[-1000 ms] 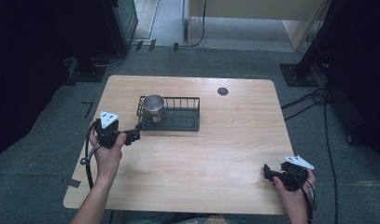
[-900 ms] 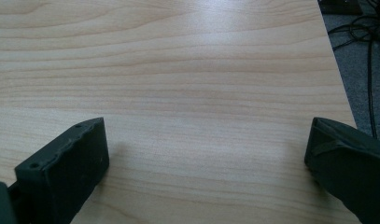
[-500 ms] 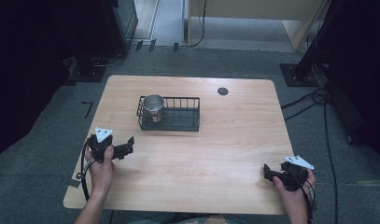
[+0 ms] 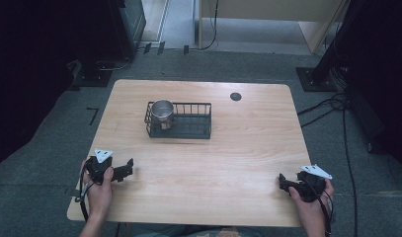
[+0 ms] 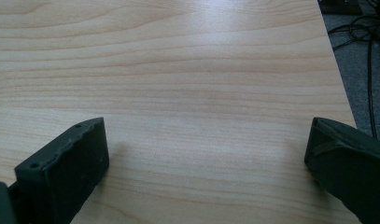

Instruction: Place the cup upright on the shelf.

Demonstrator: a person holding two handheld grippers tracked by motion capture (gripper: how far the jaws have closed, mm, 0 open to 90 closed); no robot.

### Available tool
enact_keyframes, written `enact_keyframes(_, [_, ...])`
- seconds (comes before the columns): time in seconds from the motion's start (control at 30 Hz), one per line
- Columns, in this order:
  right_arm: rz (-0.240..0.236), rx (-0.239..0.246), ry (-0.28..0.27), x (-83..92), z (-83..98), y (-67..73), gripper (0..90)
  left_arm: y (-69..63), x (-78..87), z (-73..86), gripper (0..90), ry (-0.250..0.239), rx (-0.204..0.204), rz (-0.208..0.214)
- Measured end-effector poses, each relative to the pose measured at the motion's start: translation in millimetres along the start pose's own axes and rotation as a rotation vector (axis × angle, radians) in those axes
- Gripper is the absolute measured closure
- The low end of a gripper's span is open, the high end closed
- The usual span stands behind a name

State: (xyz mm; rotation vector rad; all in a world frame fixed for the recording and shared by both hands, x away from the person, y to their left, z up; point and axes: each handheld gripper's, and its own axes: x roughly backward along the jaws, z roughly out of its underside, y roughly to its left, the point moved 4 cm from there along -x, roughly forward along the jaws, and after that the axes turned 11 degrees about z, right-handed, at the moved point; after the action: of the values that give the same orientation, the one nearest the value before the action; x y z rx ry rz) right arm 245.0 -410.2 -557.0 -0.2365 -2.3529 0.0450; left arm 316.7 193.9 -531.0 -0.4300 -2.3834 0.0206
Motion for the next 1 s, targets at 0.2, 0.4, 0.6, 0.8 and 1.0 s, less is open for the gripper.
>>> enact_keyframes(0.2, [0.000,0.000,0.000,0.0,0.0,0.0,0.0,12.4,6.7,16.8,0.0,0.034,0.004,-0.052])
enact_keyframes(0.4, [0.000,0.000,0.000,0.0,0.0,0.0,0.0,25.4,17.5,28.6,0.0,0.050,-0.008,-0.100])
enact_keyframes(0.6, [0.000,0.000,0.000,0.0,0.0,0.0,0.0,34.1,27.9,37.3,0.0,0.065,-0.017,-0.126])
enact_keyframes(0.8, [0.000,0.000,0.000,0.0,0.1,0.0,0.0,38.5,26.9,38.3,0.0,0.088,0.023,-0.039])
enact_keyframes(1.0, [0.000,0.000,0.000,0.0,0.0,-0.1,0.0,37.1,26.6,38.3,0.0,0.091,0.008,-0.022])
